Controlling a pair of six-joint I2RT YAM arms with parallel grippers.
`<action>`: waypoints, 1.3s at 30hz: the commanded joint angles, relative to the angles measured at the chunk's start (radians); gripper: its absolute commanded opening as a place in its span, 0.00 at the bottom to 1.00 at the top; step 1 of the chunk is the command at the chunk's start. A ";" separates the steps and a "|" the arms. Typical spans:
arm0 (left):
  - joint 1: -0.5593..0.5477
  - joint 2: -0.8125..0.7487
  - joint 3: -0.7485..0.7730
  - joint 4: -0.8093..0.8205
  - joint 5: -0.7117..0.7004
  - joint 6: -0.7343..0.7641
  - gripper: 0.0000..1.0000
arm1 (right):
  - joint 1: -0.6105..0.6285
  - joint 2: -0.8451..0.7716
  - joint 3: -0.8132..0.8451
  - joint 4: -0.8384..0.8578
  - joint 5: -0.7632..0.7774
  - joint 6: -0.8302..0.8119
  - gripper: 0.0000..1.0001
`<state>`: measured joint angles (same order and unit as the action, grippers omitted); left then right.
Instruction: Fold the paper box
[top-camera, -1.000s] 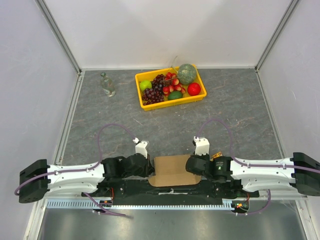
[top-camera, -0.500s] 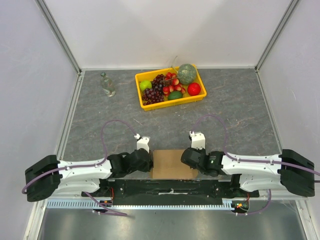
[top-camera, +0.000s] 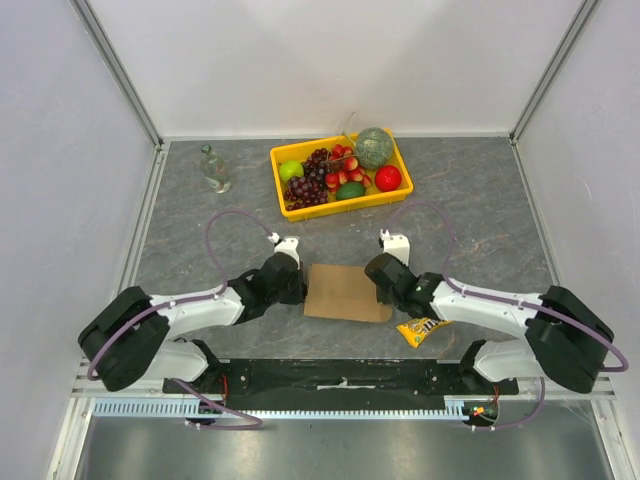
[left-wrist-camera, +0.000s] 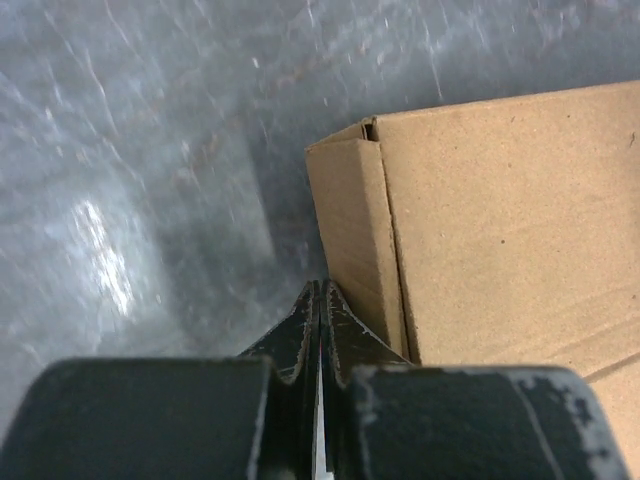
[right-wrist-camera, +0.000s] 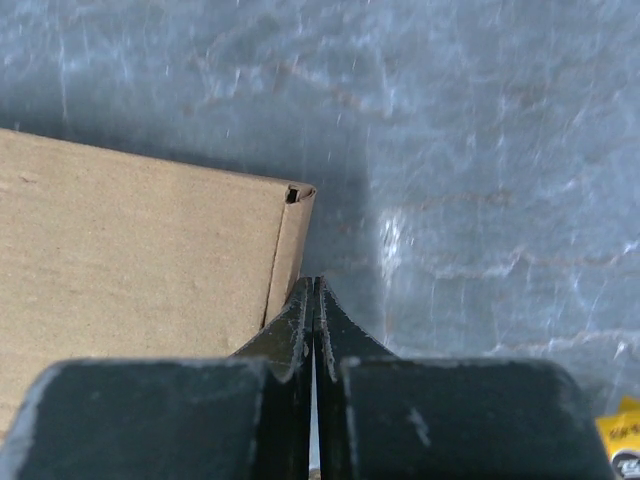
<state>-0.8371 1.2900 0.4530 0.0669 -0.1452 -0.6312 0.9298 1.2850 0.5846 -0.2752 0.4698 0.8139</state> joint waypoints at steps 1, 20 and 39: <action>0.078 0.074 0.095 0.139 0.117 0.096 0.02 | -0.086 0.071 0.106 0.120 -0.082 -0.125 0.00; 0.190 -0.463 -0.192 0.272 0.200 0.096 0.02 | -0.241 -0.321 -0.054 0.216 -0.302 -0.281 0.19; 0.061 -0.094 -0.146 0.510 0.308 0.199 0.02 | -0.174 -0.090 -0.034 0.337 -0.536 -0.332 0.00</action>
<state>-0.7677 1.1595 0.2649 0.4973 0.1768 -0.4797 0.7418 1.1614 0.5056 0.0704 -0.0811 0.5114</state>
